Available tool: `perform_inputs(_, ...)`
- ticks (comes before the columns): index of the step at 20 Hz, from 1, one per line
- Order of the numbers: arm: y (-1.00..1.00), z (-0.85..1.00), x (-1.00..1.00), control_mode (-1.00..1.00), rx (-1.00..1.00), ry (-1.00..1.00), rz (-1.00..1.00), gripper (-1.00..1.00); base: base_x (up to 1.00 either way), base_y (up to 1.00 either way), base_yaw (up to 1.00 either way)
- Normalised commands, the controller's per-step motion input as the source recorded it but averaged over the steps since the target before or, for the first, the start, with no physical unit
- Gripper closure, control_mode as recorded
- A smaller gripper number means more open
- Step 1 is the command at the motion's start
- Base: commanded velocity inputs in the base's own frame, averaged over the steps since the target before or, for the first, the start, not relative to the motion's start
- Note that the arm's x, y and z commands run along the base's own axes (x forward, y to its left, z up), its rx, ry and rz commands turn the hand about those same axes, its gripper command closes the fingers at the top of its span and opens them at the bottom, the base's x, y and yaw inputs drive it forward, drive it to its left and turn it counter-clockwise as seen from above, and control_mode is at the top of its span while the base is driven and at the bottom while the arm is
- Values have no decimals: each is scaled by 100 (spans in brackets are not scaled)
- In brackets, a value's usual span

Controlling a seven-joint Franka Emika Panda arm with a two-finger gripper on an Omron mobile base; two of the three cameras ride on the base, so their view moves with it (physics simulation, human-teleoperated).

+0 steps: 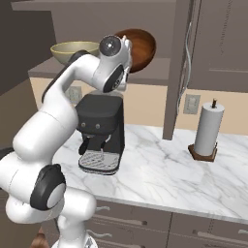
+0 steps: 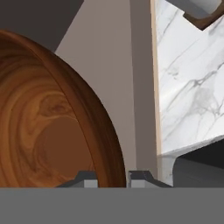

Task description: Open the cabinet. Pick the bowls from the counter and place them in the cabinet. Then close the cabinet.

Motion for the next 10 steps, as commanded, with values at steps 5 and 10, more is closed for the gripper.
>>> perform_inputs(5, -14, -27, -38, -100, 9, 2, 1, 100, 0, 0, 0)
perform_inputs(10, -5, -21, -1, -100, 1, 0, 0, 100, 0, 0, 0)
